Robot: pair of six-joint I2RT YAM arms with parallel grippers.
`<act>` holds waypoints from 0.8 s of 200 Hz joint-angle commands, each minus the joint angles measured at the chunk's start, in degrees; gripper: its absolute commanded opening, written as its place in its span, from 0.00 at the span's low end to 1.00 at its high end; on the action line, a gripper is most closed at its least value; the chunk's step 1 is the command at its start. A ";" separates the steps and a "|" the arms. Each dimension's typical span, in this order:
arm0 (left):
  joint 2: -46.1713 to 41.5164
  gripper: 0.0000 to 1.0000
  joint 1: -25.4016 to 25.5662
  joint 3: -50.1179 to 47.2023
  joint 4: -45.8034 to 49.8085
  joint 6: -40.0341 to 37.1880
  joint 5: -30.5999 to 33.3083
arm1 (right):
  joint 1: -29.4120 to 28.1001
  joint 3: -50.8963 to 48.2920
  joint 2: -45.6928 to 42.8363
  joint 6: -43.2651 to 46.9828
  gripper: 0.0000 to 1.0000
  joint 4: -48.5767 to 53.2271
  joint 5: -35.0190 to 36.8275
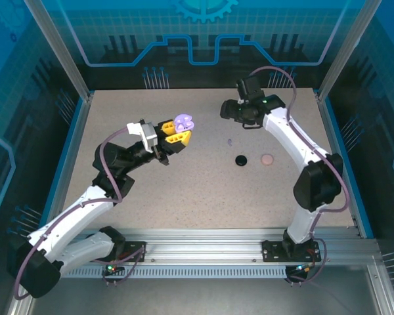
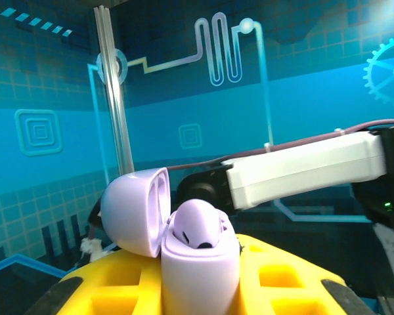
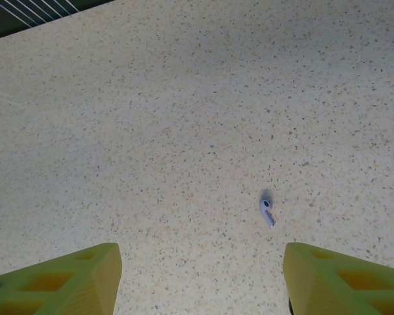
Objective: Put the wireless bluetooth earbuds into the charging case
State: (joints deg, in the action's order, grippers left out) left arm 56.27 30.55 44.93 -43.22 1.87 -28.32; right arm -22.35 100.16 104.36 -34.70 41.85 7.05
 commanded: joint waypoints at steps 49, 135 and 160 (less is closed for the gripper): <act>0.92 0.00 0.22 2.55 0.34 0.86 -2.02 | 0.97 12.97 15.80 0.89 0.63 11.96 3.55; 3.26 0.00 0.30 1.48 0.26 0.33 0.06 | 1.02 13.40 23.79 1.49 0.56 13.90 3.57; 3.67 0.00 0.30 1.47 -0.01 0.50 0.38 | 1.08 14.69 26.15 0.37 0.54 14.13 3.27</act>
State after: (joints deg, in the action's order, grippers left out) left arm 59.61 30.55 45.63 -42.09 2.66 -29.17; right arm -22.06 112.42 127.55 -33.08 54.11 10.24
